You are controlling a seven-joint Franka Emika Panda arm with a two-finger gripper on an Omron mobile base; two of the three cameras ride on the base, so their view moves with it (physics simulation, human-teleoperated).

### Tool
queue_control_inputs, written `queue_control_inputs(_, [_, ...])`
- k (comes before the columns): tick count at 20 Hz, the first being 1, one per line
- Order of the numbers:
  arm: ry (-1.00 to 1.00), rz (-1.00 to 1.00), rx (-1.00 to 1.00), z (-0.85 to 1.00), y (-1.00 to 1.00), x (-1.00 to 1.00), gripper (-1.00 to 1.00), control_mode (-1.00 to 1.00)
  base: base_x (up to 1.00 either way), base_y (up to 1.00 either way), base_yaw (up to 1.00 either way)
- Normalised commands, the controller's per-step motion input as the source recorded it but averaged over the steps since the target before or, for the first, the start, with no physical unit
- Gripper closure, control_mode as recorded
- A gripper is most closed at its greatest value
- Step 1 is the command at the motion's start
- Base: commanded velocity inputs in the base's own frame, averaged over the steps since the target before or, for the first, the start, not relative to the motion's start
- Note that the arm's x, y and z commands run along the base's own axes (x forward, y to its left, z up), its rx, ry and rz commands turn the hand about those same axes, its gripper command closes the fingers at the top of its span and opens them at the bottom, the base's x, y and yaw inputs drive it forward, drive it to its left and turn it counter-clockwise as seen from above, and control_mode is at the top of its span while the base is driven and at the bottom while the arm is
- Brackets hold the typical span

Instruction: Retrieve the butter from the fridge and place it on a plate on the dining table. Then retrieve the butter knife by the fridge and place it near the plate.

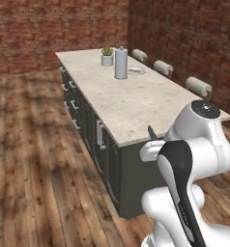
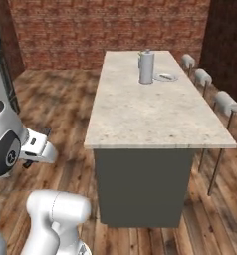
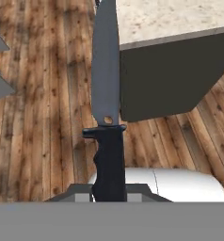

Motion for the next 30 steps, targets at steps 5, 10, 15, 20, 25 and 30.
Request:
queue_control_inputs(5, [0.0, 0.0, 0.0, 0.0, 0.0, 0.0, 1.0, 1.0, 0.32, -1.0, 0.0])
queue_control_inputs(10, [0.0, 0.0, 0.0, 0.0, 0.0, 0.0, 1.0, 1.0, 0.38, -1.0, 0.02])
queue_control_inputs(15, [0.0, 0.0, 0.0, 0.0, 0.0, 0.0, 1.0, 1.0, 0.37, -1.0, 0.04])
queue_control_inputs(20, [0.0, 0.0, 0.0, 0.0, 0.0, 0.0, 1.0, 1.0, 0.4, -1.0, 0.04])
queue_control_inputs(25, [0.0, 0.0, 0.0, 0.0, 0.0, 0.0, 1.0, 1.0, 0.4, -1.0, 0.03])
queue_control_inputs(30, [0.0, 0.0, 0.0, 0.0, 0.0, 0.0, 1.0, 1.0, 0.49, -1.0, 0.0])
